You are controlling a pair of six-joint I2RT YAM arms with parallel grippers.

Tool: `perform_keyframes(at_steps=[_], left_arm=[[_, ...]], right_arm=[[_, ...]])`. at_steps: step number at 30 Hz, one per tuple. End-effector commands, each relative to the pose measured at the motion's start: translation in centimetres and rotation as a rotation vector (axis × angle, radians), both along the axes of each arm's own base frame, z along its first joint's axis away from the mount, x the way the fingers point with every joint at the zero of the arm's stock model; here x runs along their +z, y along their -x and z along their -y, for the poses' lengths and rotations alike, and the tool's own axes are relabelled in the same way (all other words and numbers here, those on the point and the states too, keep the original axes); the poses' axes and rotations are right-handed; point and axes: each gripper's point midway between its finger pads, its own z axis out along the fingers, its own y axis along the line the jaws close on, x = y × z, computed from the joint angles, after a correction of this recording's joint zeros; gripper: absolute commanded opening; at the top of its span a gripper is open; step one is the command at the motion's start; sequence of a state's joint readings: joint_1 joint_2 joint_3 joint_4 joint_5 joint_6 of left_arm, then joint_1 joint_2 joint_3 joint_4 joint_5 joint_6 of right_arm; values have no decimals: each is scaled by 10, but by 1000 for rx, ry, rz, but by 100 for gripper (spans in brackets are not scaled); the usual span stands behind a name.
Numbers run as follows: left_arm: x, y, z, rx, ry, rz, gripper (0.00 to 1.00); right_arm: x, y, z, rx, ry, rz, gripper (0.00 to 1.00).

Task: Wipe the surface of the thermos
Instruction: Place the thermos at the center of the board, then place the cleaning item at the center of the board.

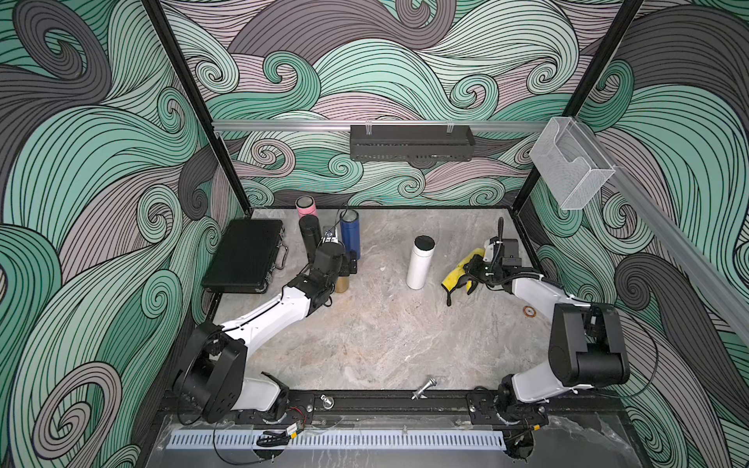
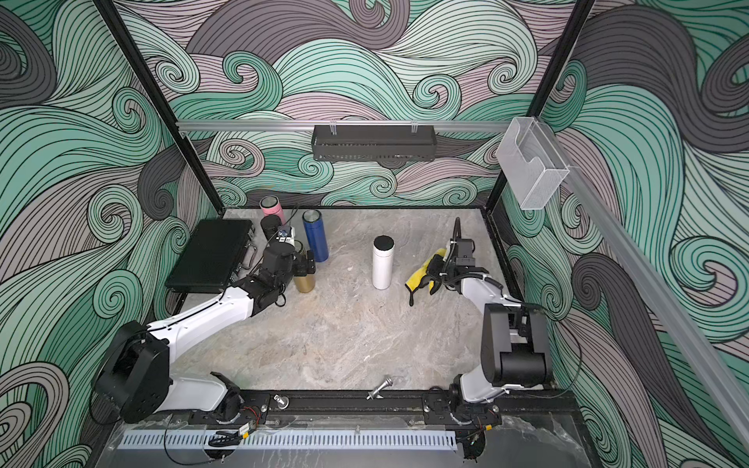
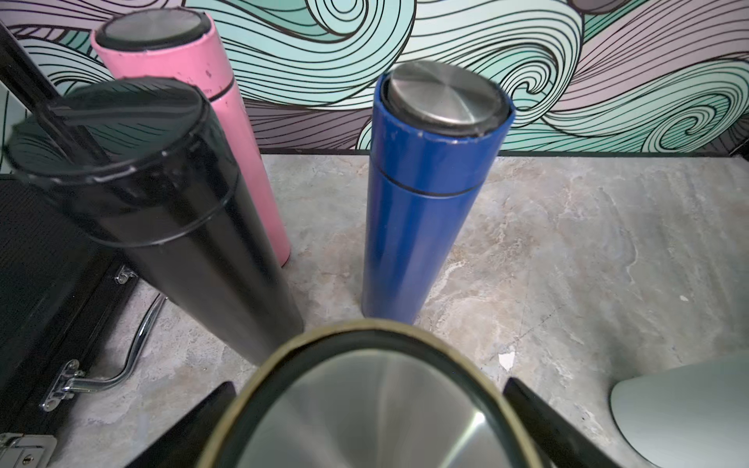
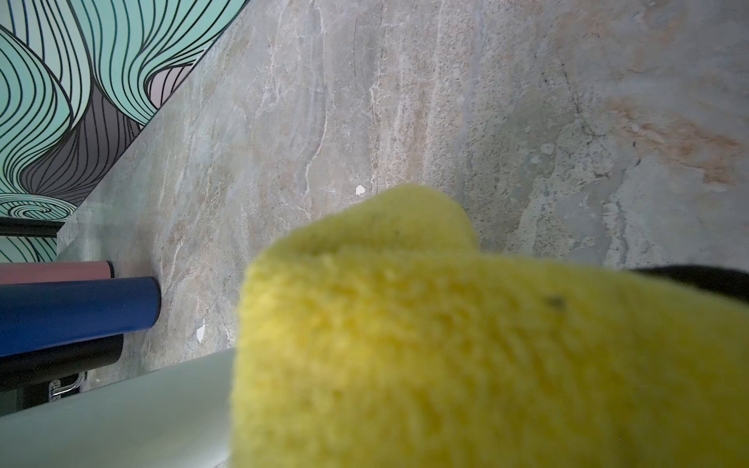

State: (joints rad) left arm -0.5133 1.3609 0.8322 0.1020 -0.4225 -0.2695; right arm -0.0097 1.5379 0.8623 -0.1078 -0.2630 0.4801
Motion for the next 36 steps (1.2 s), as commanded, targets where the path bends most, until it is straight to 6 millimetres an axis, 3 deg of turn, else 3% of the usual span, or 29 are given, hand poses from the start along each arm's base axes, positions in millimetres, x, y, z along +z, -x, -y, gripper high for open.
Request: perform_keyframes(at_steps=[1,6,12,16,19,23,27,31,36], left_arm=[[22,2,-1,3,5,56,99],[45,9,-5,8,3,53,99],[99,27,-30,104,12,106,99],[141,43,-38,127,123,144,99],[162,51,-11,-48,170,135,99],[170,64,21,-184,167,48,99],[176,76,48,-279,110,96,99],[171,78,79,-389,197,93,99],[158,72,100,-434,236,71,99]], right_arm=[[7,-2,-2,0,-10,27,0],[7,-1,0,0,-1,18,0],[5,-1,0,-3,-3,8,0],[0,-1,3,-12,14,-22,0],[-10,-1,4,-17,20,-54,20],[-18,-1,4,-30,11,-71,36],[-21,1,6,-42,14,-87,48],[-16,8,10,-53,35,-121,69],[-6,32,9,-32,134,-213,90]])
